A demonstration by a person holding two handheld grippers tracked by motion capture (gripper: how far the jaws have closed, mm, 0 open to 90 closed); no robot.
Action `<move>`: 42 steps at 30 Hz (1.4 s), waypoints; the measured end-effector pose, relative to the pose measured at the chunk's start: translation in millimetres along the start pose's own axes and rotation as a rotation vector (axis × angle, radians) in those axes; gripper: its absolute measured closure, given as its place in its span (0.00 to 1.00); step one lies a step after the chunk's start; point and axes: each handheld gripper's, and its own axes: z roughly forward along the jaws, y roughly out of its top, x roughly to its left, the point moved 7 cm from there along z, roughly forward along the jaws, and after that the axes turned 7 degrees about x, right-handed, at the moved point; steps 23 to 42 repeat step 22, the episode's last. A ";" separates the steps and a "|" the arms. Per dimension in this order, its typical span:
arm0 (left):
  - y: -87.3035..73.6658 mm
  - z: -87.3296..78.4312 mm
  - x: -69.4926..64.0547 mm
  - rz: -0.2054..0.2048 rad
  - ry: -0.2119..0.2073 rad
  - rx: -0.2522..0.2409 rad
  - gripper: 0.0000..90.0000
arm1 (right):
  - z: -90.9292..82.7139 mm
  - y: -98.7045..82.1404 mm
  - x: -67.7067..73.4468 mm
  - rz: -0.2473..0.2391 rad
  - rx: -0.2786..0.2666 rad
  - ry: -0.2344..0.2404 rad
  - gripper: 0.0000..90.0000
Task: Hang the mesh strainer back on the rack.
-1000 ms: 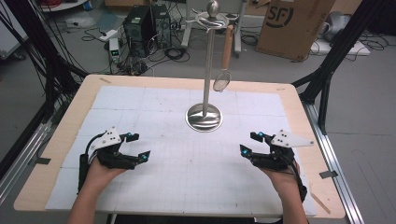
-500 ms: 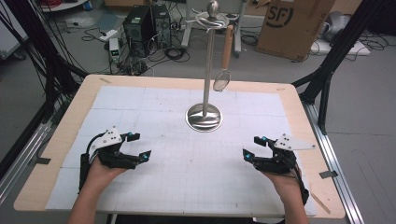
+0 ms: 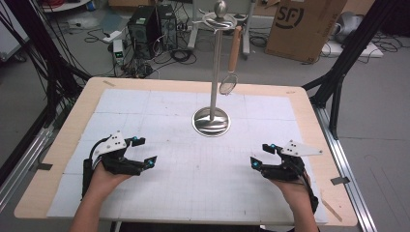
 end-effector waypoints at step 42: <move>0.3 -0.8 2.0 -0.001 0.010 -0.004 0.19 | 5.5 -5.0 0.1 0.008 0.026 0.015 0.29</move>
